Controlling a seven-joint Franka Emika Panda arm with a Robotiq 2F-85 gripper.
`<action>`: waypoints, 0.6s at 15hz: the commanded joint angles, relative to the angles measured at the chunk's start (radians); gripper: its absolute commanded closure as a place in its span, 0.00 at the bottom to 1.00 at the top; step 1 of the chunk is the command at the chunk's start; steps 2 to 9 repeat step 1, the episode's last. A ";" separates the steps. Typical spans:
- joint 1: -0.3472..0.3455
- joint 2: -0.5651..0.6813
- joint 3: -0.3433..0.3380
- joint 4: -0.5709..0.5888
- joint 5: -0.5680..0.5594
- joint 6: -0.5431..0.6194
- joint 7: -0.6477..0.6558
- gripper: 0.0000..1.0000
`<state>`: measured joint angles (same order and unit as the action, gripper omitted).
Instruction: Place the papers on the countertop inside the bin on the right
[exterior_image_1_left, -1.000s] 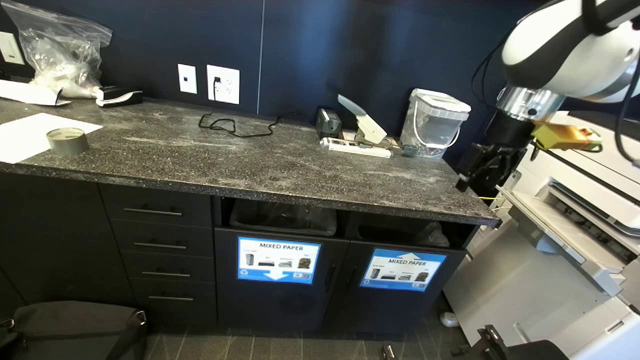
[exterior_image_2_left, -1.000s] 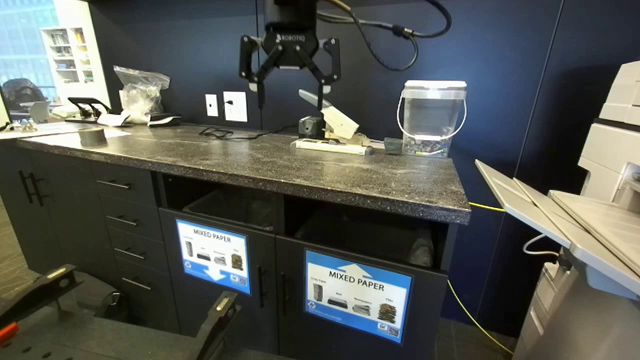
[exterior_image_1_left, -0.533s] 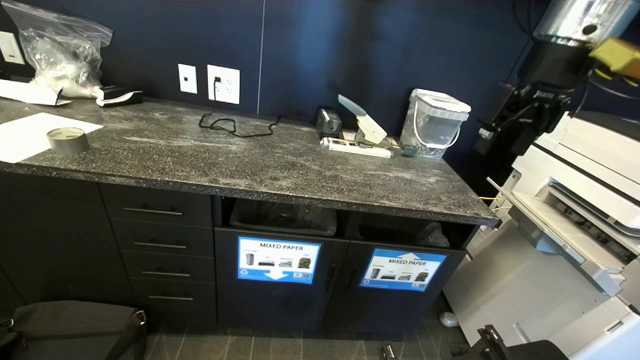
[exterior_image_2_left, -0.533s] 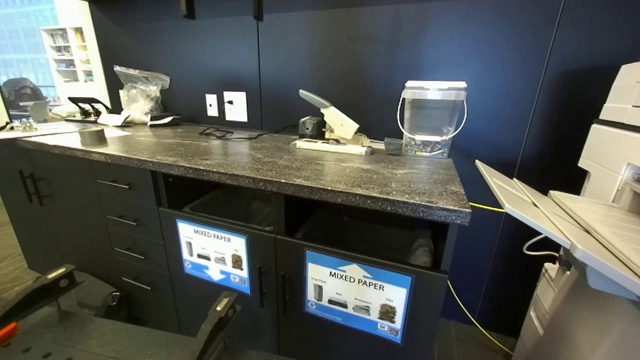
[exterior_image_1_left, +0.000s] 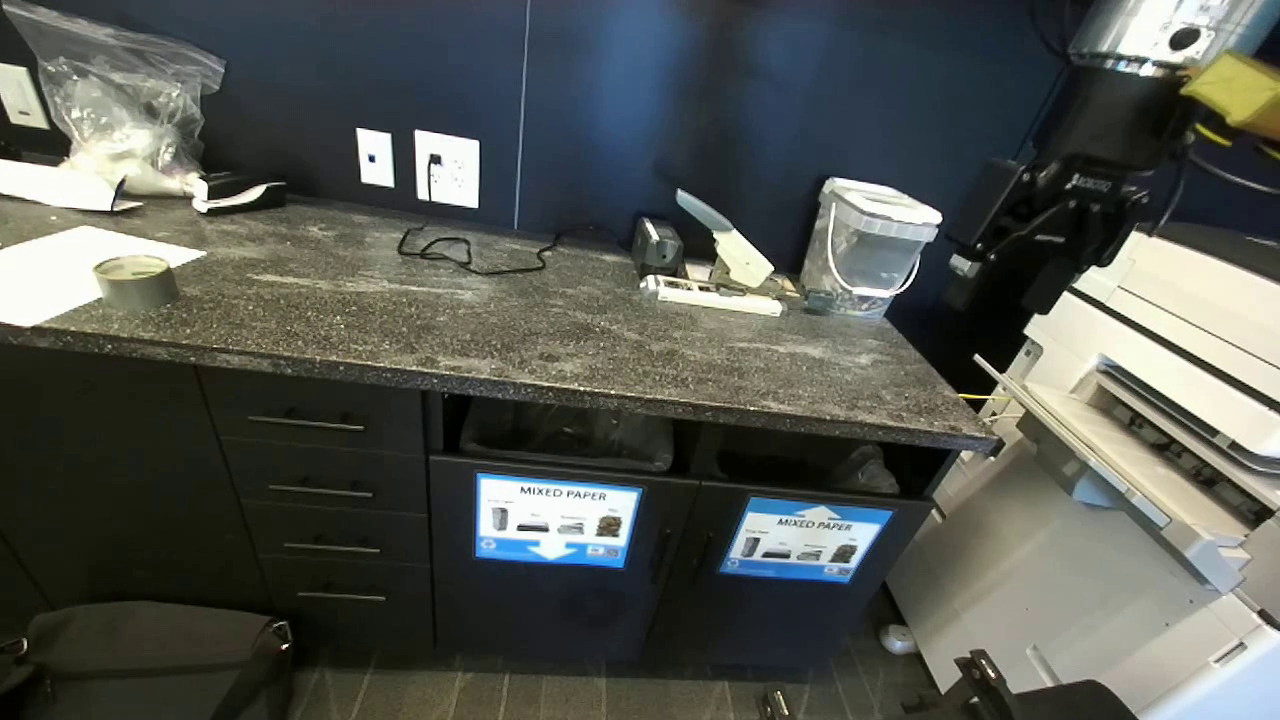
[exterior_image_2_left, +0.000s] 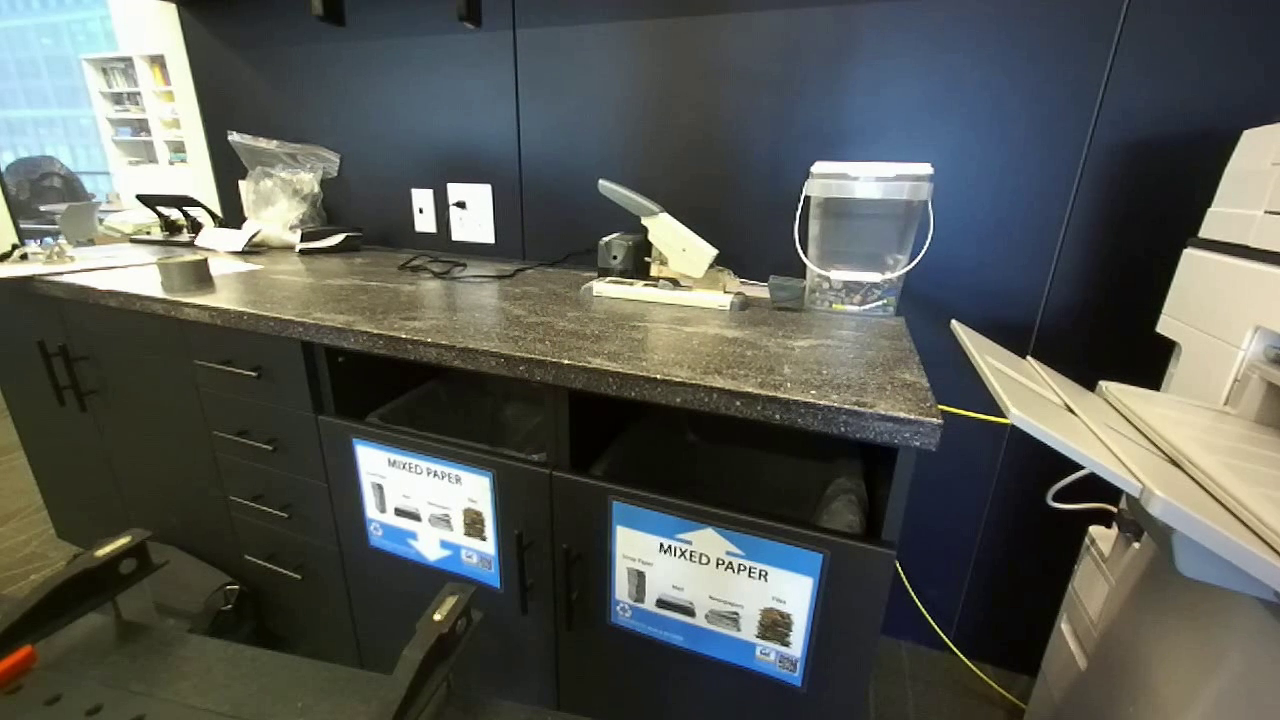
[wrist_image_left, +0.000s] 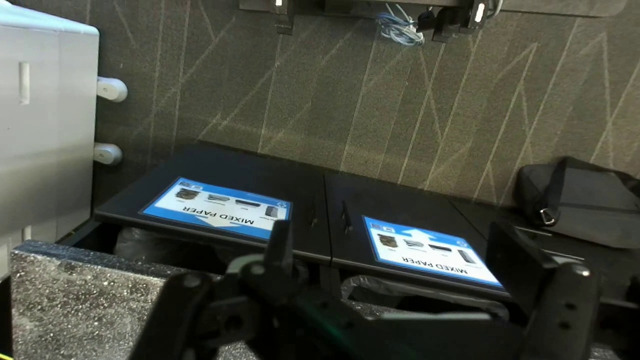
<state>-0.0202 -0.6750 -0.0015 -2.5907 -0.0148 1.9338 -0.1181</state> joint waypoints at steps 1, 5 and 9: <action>0.012 0.006 -0.010 0.000 -0.007 0.002 0.009 0.00; 0.012 0.006 -0.010 0.000 -0.007 0.002 0.009 0.00; 0.012 0.006 -0.010 0.000 -0.007 0.002 0.009 0.00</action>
